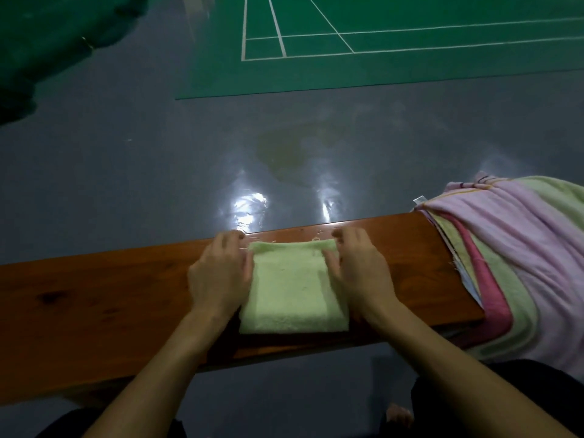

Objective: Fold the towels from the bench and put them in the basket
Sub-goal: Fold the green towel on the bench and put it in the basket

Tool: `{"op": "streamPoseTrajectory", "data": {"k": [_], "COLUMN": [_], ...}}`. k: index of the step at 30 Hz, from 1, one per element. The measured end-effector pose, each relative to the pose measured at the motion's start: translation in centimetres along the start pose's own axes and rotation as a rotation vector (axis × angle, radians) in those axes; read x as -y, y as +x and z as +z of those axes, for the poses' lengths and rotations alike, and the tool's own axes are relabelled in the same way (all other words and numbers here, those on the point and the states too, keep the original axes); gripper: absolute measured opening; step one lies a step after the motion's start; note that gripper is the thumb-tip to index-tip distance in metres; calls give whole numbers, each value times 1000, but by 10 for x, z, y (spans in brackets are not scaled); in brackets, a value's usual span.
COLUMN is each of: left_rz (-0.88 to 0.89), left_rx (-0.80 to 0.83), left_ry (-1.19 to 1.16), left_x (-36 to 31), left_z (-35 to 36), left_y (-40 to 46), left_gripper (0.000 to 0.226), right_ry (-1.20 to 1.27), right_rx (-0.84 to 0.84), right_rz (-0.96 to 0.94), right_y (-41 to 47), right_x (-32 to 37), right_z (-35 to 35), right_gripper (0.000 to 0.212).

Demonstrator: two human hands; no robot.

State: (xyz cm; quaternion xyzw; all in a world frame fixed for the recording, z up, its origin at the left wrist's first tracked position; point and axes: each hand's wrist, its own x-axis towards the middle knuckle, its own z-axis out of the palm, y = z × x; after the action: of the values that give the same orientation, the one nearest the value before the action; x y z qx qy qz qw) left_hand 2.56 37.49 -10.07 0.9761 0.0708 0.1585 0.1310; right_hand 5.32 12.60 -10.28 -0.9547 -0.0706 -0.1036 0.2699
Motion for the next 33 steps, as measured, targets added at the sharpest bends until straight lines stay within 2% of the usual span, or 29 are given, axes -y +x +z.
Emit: {"op": "streamPoseTrajectory", "data": {"k": [2,4,5,6,8,12,15,17,20,23,26,28,33], "left_rz": [248,454,481,468,409,359,303,291,368,490,530,534,567], "left_rx": [-35,110,199,260,338,381,413,376,201,170,287,301,241], "left_ry": [59,72,116,151,168,158,176,143,-30,-172,-125,-102,54], "left_x": [-14,-24,-24,-22,-15,-3,9,17,26,32,40,41,34], "left_z": [5,21,30,36,39,38,32,25,10,-5,-9,-9,-10], "left_y": [-20,-36,-42,-44,-43,-40,-37,-36,-44,-55,-66,-68,-58], "left_gripper": [27,46,56,63,72,80,85,85,62,45,60,65,62], "right_ry": [-46,-140,-193,-233,-284,-343,-333,-279,-195,-77,-115,-200,-323], "right_rx": [-1,164,266,342,383,435,427,385,246,306,464,471,451], "right_rz": [-223,-348,-348,-328,-326,-316,-268,-266,-408,-507,-499,-536,-566], "right_y": [-20,-41,-49,-52,-49,-33,-28,-25,-29,-40,-49,-47,-33], "right_x": [17,24,23,20,9,-10,-21,-24,-24,-23,-28,-29,-16], "right_z": [5,23,32,38,42,34,25,16,1,-12,-15,-15,-9], "right_gripper": [35,50,58,63,69,78,79,76,58,50,64,70,57]}}
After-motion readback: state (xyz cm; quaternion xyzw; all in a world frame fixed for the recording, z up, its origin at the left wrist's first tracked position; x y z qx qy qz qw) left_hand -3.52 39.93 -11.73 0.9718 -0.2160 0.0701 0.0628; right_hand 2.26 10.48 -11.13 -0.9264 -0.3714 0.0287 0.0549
